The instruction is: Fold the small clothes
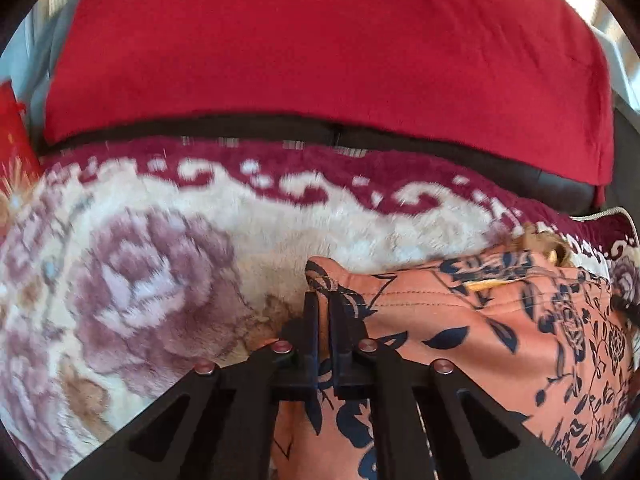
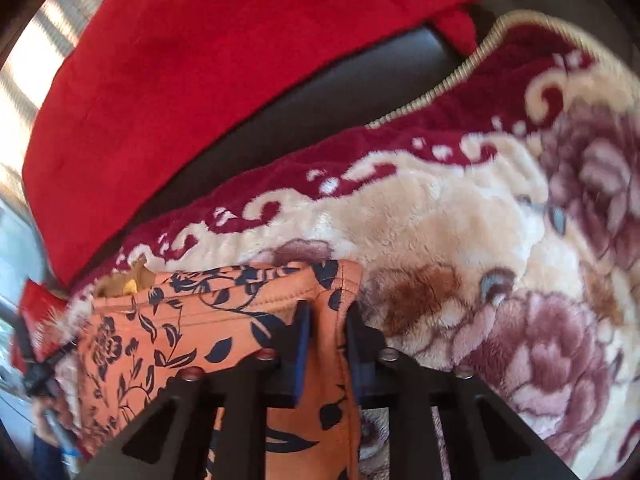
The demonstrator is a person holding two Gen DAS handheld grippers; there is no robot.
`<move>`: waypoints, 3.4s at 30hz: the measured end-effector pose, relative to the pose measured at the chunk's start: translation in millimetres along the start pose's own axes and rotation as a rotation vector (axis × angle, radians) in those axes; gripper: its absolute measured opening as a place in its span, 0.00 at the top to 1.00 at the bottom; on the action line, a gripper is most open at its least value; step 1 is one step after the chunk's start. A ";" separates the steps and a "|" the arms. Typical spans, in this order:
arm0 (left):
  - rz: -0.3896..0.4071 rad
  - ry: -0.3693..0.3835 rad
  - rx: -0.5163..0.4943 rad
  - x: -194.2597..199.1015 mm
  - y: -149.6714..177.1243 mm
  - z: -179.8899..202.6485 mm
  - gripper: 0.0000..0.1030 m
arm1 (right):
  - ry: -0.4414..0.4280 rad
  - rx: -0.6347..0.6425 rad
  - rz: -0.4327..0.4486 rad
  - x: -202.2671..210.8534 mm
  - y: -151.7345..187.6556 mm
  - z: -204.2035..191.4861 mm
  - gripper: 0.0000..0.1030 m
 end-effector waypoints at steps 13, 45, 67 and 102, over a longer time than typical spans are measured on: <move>0.441 0.036 -0.008 230.2 45.8 7.7 0.96 | -0.039 0.117 0.433 187.9 -0.1 -51.1 0.93; 0.032 -0.173 -0.235 99.3 147.9 58.1 0.28 | -0.340 -0.520 0.024 96.3 176.3 45.0 0.22; 0.084 -0.069 -0.186 96.3 100.8 167.5 0.28 | -0.404 -0.553 0.122 69.5 147.8 24.6 0.21; 0.051 -0.075 -0.193 47.2 99.6 169.6 0.09 | -0.036 -0.374 0.075 112.3 156.5 93.5 0.79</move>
Point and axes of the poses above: each gripper's, at about its wrist camera, not at the fingertips, and x roughly against the way its jaws point, z to its right, y to its underside, the point moved 6 cm from there along -x, roughly the way its jaws point, and after that the axes turned 1 degree about -x, right-handed, at the moved point
